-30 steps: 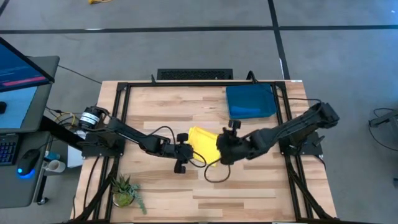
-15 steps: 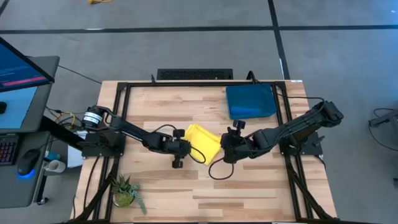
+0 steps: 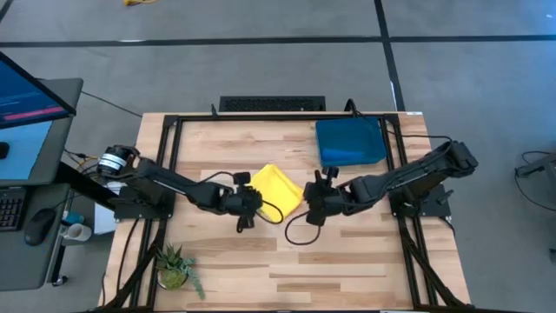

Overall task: Roll microfiber towels into tight, uniform cylinder then place into a basket
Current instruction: Roll the yellow microfiber cloth

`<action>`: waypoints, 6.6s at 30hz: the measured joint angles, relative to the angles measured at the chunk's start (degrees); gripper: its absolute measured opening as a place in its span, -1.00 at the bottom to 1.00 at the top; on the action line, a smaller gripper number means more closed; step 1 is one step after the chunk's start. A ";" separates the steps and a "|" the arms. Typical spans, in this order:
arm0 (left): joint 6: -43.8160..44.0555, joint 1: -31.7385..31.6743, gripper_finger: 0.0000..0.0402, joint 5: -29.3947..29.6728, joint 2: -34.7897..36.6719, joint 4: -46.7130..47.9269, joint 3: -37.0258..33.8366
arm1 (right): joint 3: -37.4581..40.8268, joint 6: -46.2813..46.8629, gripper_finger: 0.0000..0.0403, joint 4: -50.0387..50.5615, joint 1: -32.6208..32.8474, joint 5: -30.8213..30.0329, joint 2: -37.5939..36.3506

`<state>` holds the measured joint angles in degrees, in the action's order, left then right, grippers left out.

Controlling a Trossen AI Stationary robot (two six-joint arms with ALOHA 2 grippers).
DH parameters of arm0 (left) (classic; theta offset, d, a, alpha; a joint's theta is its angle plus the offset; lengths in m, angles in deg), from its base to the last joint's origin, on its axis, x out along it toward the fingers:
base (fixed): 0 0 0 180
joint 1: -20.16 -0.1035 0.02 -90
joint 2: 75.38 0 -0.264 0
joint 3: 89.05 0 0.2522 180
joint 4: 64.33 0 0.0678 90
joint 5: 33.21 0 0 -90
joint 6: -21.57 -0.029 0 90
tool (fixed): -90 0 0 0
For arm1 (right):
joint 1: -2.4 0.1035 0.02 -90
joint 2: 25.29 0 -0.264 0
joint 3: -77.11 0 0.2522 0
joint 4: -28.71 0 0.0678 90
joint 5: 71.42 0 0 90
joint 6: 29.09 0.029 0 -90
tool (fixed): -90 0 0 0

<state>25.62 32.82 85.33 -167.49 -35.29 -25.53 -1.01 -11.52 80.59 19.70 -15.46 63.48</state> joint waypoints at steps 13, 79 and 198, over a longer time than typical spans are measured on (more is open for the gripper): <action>-3.43 4.13 -0.49 -6.59 -7.18 -24.95 -2.77 | -0.09 -7.38 -0.40 -7.31 -6.94 17.40 8.31; -6.06 8.70 -0.49 0.02 -5.26 -15.76 -3.34 | -0.64 10.09 -0.40 -4.16 -2.48 18.52 1.96; 1.24 19.93 0.05 12.27 -8.01 -4.57 -3.54 | -6.77 -28.03 0.05 -19.85 3.29 17.79 24.07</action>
<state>26.86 52.75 97.59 -175.50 -39.86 -29.07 -7.78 -39.55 60.74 22.99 2.33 87.55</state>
